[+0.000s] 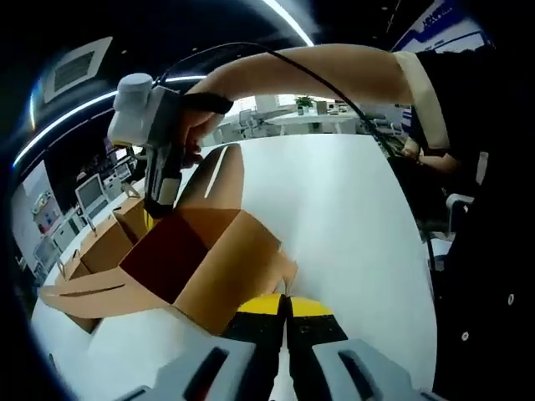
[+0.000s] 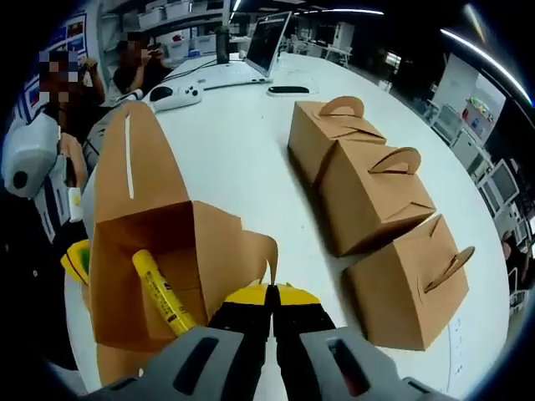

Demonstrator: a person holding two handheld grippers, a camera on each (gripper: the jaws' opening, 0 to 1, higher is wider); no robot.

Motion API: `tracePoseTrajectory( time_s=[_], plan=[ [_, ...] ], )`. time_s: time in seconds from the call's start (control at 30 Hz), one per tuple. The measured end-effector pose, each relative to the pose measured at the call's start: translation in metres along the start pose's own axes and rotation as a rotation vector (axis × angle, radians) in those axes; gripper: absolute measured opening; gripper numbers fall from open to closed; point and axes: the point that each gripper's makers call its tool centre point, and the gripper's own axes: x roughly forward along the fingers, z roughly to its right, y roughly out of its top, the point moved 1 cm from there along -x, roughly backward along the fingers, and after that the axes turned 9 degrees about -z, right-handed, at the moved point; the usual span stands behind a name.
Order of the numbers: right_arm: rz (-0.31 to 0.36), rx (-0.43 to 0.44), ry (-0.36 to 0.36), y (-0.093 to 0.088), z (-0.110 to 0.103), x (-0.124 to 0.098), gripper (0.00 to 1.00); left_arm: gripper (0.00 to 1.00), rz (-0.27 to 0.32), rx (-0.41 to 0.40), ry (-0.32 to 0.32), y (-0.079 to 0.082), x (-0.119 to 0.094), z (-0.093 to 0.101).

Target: Pick up one paper box from the group, open the paper box, and remove the item inside

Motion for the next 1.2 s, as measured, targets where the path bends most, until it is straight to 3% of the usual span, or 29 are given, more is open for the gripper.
tracePoseTrajectory(
  time_s=[0.73, 1.0, 1.1, 1.2],
  plan=[
    [-0.033, -0.021, -0.001, -0.004, -0.017, -0.001, 0.03, 0.04, -0.002, -0.106, -0.043, -0.008, 0.012, -0.02],
    [0.016, -0.007, -0.054, -0.002, -0.002, -0.013, 0.06, 0.12, 0.004, -0.008, -0.062, -0.006, -0.001, 0.006],
    [0.041, -0.005, -0.093, -0.001, 0.001, -0.021, 0.09, 0.2, 0.011, 0.009, -0.086, -0.005, -0.008, 0.02],
    [0.079, -0.009, -0.143, 0.005, 0.012, -0.034, 0.14, 0.21, 0.024, 0.026, -0.085, -0.003, -0.015, 0.029]
  ],
)
